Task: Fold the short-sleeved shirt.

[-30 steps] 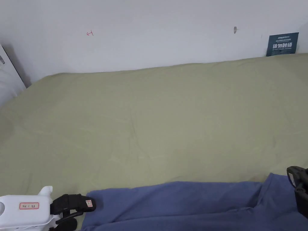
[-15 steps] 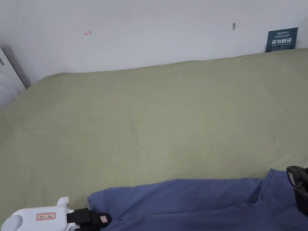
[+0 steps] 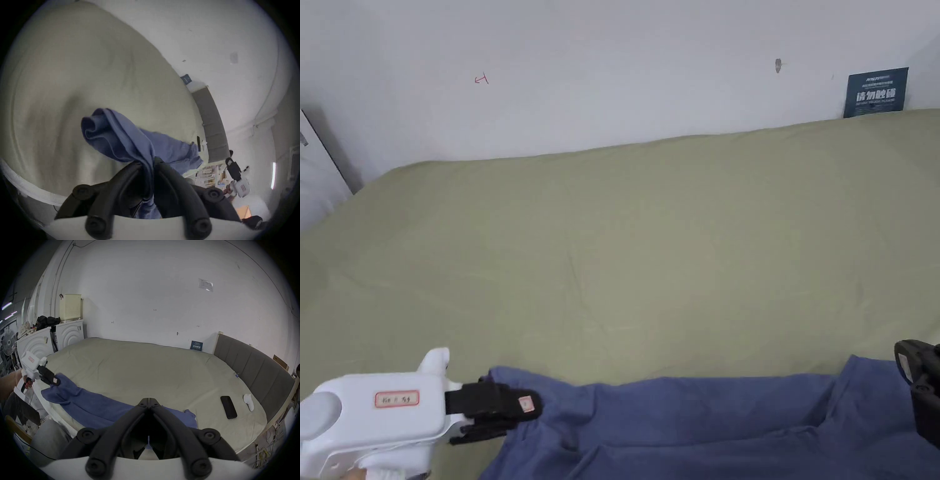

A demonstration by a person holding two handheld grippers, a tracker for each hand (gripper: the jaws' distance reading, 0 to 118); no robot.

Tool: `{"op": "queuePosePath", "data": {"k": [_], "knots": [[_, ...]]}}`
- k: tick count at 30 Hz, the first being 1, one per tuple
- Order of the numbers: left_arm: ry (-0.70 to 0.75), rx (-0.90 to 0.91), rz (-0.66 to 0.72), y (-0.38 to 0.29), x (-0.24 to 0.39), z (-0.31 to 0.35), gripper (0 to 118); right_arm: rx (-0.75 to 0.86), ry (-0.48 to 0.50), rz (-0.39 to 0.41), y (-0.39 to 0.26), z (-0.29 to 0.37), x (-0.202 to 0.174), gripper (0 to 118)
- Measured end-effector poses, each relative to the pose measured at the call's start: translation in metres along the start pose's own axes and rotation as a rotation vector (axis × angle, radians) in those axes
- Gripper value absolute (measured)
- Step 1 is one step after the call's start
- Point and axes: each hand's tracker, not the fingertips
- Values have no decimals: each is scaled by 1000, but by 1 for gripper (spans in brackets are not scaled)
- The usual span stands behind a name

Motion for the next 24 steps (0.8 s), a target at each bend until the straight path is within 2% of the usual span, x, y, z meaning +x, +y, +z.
{"op": "queuePosePath", "data": {"k": [9,21,22,23,24], "knots": [[-61,-105,-137,7,91,-71,12,12,-21,-34,-4,9,15,0],[-70,-274,-90,-29,118,-192,14,3,-85,-81,-13,18,40,0],[-63,-279,-73,-32,115,-197,21,1,-87,-86,-13,17,41,0],[-87,-280,-30,-36,112,-203,36,-2,-86,-90,-14,16,42,0],[-107,-287,2,-38,113,-204,62,-6,-84,-91,-14,16,42,0]]}}
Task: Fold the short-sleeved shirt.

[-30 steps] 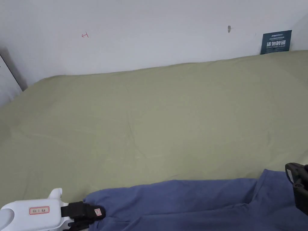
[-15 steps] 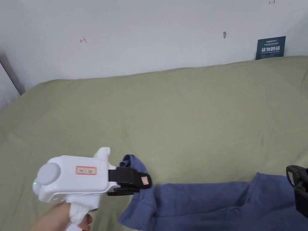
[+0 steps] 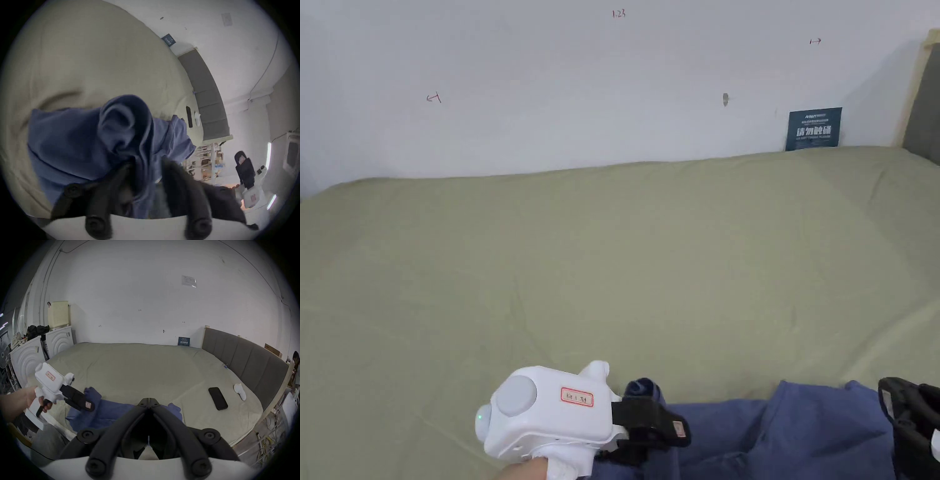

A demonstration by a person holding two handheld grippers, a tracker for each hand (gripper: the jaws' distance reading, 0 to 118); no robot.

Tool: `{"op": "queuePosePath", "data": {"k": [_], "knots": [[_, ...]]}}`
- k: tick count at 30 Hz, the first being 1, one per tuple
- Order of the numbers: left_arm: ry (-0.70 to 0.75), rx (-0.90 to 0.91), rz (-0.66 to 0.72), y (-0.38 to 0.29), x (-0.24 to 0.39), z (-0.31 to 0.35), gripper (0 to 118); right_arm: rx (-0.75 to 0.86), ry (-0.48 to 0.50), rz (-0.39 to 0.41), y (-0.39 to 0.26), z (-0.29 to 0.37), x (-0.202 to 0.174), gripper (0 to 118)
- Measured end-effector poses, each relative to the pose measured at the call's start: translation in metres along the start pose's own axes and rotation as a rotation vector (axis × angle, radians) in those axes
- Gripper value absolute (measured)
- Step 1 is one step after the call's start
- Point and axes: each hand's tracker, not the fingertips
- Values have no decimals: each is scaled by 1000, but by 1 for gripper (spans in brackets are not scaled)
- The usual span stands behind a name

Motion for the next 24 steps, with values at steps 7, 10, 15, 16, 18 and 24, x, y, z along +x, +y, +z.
{"op": "queuePosePath", "data": {"k": [7,10,15,16,18,24], "knots": [[-119,38,56,-6,-1,11,77,-18,13,13,-2,-4,-4,0],[-83,98,-7,2,-8,37,63,-11,22,19,2,-2,-9,0],[0,153,-18,2,-16,56,1,6,33,22,6,-2,-12,0],[-18,146,-9,2,-24,55,1,8,37,22,6,-2,-13,0],[-42,154,5,-1,-29,52,1,13,42,25,6,-1,-13,0],[-127,118,-20,-20,-29,21,1,19,51,39,6,2,-13,0]]}}
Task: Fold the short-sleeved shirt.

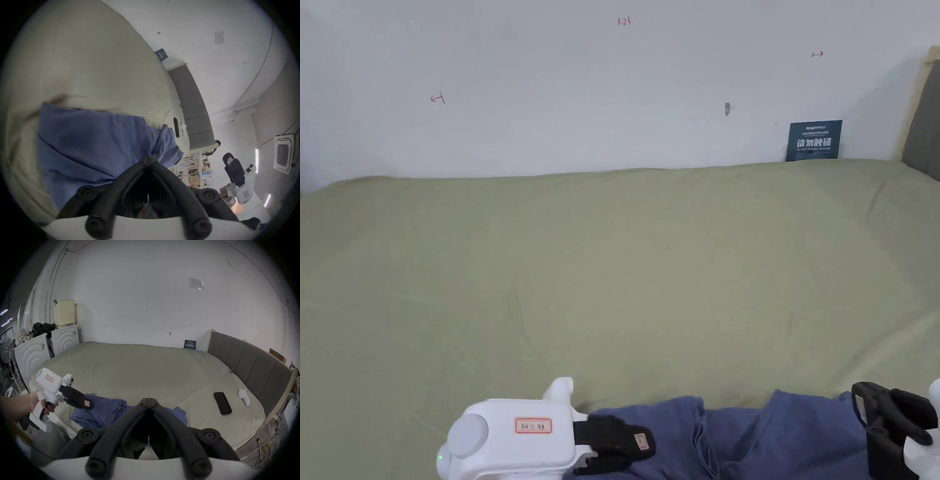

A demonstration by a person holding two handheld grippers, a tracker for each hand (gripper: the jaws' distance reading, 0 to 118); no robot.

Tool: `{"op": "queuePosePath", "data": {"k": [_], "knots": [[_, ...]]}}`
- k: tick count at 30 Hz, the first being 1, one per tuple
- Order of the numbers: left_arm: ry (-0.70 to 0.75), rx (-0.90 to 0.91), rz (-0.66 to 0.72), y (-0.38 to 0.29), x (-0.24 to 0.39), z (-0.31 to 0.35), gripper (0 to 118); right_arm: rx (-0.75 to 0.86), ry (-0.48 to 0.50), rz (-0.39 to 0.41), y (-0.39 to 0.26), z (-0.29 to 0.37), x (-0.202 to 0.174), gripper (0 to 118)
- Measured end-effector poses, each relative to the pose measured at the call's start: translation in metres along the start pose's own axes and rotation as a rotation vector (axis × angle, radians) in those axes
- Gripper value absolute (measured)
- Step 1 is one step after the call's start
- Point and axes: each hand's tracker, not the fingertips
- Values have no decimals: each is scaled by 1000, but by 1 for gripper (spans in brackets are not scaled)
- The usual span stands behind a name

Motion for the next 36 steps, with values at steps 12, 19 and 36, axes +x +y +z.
{"op": "queuePosePath", "data": {"k": [12,19,36], "knots": [[-100,-148,68,-74,-18,-92,1,56,-8,8,9,15,1,0],[-94,-124,40,-56,-18,-68,1,55,-3,36,10,15,-1,0],[202,110,-116,12,-2,117,1,41,33,53,18,0,-12,0]]}}
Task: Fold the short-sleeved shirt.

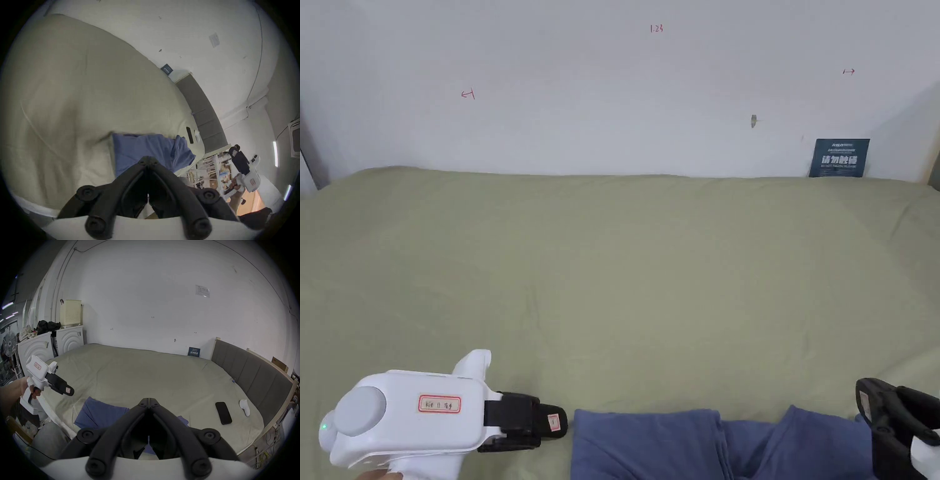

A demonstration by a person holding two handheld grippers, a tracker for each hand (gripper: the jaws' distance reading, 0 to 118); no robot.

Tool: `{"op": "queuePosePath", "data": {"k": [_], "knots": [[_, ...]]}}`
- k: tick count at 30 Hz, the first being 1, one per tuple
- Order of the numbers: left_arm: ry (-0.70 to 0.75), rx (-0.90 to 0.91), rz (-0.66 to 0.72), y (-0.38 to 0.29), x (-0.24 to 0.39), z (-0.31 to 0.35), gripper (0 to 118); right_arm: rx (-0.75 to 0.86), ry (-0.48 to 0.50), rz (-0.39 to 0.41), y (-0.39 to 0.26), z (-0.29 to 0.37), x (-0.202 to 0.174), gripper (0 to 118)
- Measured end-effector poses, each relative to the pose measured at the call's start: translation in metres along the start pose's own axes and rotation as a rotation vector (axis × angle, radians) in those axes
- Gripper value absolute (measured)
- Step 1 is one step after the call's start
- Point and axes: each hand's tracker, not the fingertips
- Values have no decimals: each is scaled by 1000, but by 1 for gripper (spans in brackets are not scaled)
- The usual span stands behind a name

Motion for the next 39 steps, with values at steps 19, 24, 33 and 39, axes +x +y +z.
{"op": "queuePosePath", "data": {"k": [19,24,33,39], "knots": [[-86,-60,219,-1,-63,-46,110,-71,-13,15,-13,2,5,0],[-179,-106,259,-10,-57,-72,110,-89,-14,18,-16,0,6,0],[-74,-158,254,-11,-48,-103,12,-117,7,39,-21,-6,1,0],[-113,-136,293,-21,-48,-112,12,-119,17,38,-22,-6,-2,0]]}}
